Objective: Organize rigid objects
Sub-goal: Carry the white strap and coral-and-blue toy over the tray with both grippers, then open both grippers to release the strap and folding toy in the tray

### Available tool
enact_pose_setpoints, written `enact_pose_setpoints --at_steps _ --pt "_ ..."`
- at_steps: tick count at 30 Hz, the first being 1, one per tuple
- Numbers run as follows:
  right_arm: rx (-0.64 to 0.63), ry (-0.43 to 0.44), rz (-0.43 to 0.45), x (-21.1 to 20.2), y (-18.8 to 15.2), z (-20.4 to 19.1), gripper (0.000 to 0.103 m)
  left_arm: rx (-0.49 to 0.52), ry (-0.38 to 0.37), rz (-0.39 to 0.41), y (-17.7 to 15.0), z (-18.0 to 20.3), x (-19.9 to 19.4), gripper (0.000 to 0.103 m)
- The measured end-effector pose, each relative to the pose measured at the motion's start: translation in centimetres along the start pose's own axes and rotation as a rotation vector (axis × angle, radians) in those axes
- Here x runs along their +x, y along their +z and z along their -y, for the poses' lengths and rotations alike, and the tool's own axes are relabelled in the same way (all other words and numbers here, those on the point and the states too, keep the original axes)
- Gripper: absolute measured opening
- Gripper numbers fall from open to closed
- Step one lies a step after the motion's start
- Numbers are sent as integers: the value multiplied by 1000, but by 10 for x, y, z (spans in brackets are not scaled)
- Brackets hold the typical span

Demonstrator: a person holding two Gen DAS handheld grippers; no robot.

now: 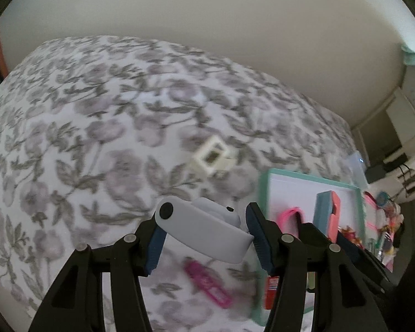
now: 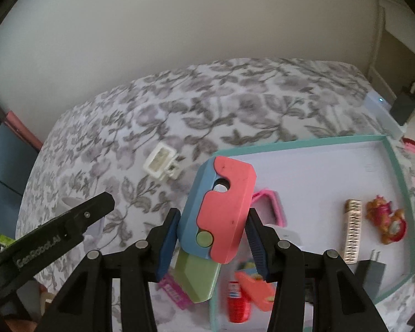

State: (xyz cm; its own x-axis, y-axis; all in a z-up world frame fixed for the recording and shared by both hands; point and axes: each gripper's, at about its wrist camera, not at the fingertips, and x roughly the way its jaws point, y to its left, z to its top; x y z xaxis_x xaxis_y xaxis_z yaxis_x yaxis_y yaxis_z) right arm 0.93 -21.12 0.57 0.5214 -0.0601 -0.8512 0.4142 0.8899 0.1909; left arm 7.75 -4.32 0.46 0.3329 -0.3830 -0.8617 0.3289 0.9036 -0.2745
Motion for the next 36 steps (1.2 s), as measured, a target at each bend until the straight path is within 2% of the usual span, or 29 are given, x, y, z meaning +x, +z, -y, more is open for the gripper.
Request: enact_pose_setpoints --at_steps 5,12,20,22,36 --pt "60 -28 -6 -3 3 34 50 66 -38 -18 -2 41 7 58" --pt "206 -69 -34 -4 0 93 50 172 -29 -75 -10 85 22 58" --pt "261 -123 -31 -12 -1 125 51 246 -58 -115 -15 135 39 58" --pt "269 -154 -38 -12 -2 132 51 245 -65 -124 -16 141 44 58" --pt "323 -173 -62 -8 -6 167 51 233 -110 -151 -23 159 68 59"
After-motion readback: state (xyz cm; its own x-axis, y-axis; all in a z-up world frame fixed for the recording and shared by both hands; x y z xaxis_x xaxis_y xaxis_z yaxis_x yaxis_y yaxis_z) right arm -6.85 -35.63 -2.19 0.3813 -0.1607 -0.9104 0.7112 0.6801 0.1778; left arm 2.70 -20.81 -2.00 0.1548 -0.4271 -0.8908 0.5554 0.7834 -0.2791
